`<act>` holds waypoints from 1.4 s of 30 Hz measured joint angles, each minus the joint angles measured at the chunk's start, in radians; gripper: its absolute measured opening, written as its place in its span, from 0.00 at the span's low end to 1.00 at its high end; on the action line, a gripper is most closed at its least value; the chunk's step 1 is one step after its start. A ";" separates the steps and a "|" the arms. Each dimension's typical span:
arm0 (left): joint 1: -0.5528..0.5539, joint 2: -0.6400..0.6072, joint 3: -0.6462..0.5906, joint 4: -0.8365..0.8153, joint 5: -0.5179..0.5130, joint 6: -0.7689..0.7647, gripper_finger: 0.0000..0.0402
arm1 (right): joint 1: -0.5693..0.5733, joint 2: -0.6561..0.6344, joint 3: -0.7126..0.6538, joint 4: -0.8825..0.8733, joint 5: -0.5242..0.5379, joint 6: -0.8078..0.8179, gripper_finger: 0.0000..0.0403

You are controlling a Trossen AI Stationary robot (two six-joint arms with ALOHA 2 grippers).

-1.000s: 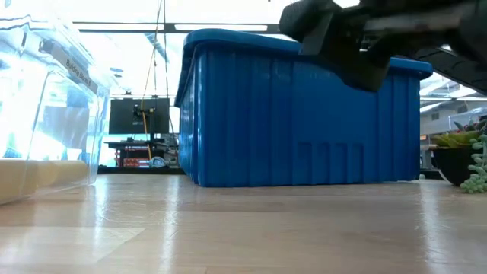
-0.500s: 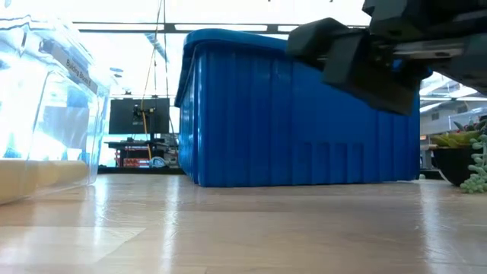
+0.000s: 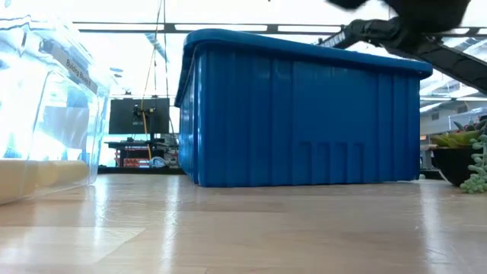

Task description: Sort Items/Unsort Items

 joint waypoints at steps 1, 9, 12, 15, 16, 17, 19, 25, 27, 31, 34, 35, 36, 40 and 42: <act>0.000 0.000 0.000 0.001 0.000 0.000 0.62 | 0.007 -0.014 0.009 -0.014 -0.016 0.024 0.32; 0.000 0.000 0.000 0.001 0.000 0.000 0.62 | 0.107 -0.171 0.024 -0.053 -0.066 0.258 0.32; 0.000 0.000 0.000 0.001 0.000 0.000 0.62 | 0.163 -0.235 0.025 -0.063 -0.089 0.349 0.32; 0.000 0.000 0.000 0.001 0.000 0.000 0.62 | 0.232 -0.290 0.025 -0.055 -0.144 0.451 0.32; 0.000 0.000 0.000 0.001 0.000 0.000 0.62 | 0.257 -0.306 0.025 -0.052 -0.159 0.479 0.32; 0.000 0.000 0.000 0.001 0.000 0.000 0.62 | 0.285 -0.318 0.026 -0.047 -0.173 0.500 0.32; 0.000 0.000 0.000 0.001 0.000 0.000 0.62 | 0.349 -0.329 0.027 -0.032 -0.189 0.530 0.32; 0.000 0.000 0.000 0.001 0.000 0.000 0.62 | 0.532 -0.330 0.006 0.090 -0.189 0.604 0.32; 0.000 0.000 0.000 0.001 0.000 0.000 0.62 | 0.588 -0.329 -0.008 0.150 -0.185 0.635 0.32; 0.000 0.000 0.000 0.001 0.000 0.000 0.62 | 0.692 -0.330 -0.058 0.361 -0.155 0.688 0.32; 0.000 0.000 0.000 0.001 0.000 0.000 0.62 | 0.754 -0.319 -0.109 0.509 -0.152 0.732 0.32; 0.000 0.000 0.000 0.001 0.000 0.000 0.62 | 0.771 -0.312 -0.123 0.575 -0.145 0.752 0.32; 0.000 0.000 0.000 0.001 0.000 0.000 0.62 | 0.786 -0.309 -0.140 0.613 -0.134 0.770 0.32; 0.000 0.000 0.000 0.001 0.000 0.000 0.62 | 0.830 -0.246 -0.164 0.768 -0.130 0.831 0.32; 0.000 0.000 0.000 0.000 0.000 0.000 0.62 | 0.846 -0.202 -0.164 0.856 -0.128 0.874 0.32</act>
